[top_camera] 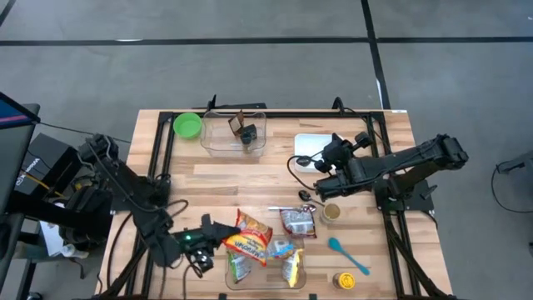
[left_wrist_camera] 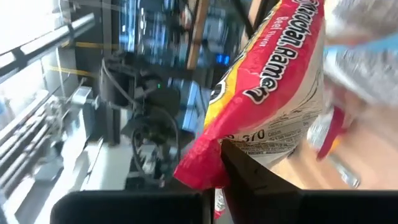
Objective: Pick & Place Food Item
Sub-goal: Put the orange noodle pack into the bottom transparent bin
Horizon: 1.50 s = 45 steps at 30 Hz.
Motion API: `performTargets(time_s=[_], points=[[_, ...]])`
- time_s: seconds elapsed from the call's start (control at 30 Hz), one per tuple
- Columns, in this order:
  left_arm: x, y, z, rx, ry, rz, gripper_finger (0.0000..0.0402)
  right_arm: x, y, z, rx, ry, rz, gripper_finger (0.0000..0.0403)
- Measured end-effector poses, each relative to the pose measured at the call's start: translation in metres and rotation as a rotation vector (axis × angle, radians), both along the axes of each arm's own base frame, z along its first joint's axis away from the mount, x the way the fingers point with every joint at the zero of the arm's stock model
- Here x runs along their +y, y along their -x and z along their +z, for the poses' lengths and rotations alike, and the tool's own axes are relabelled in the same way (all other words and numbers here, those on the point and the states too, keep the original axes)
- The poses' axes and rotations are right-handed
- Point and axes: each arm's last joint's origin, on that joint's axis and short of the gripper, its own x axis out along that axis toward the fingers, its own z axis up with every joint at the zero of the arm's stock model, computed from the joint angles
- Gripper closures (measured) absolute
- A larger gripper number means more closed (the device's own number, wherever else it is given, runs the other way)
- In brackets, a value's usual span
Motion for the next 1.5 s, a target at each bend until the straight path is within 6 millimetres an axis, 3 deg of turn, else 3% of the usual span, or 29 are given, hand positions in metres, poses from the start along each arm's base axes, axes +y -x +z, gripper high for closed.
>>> performTargets(time_s=[0.23, 0.57, 1.1, 1.5], points=[[-0.025, -0.012, -0.020, 0.066, -0.194, 0.069, 0.0396, 0.000, 0.000, 0.000, 0.000, 0.000, 0.000, 0.0403], [-0.067, -0.007, -0.034, 0.074, -0.241, 0.042, 0.0396, 0.000, -0.001, 0.000, -0.014, -0.004, -0.001, 0.0403], [-0.062, 0.001, -0.046, 0.085, -0.186, 0.119, 0.0396, 0.001, -0.004, -0.001, -0.051, -0.016, -0.002, 0.0403], [-0.055, 0.007, -0.063, 0.219, -0.030, 0.044, 0.0396, 0.001, -0.004, -0.001, -0.050, -0.015, -0.002, 0.0403]])
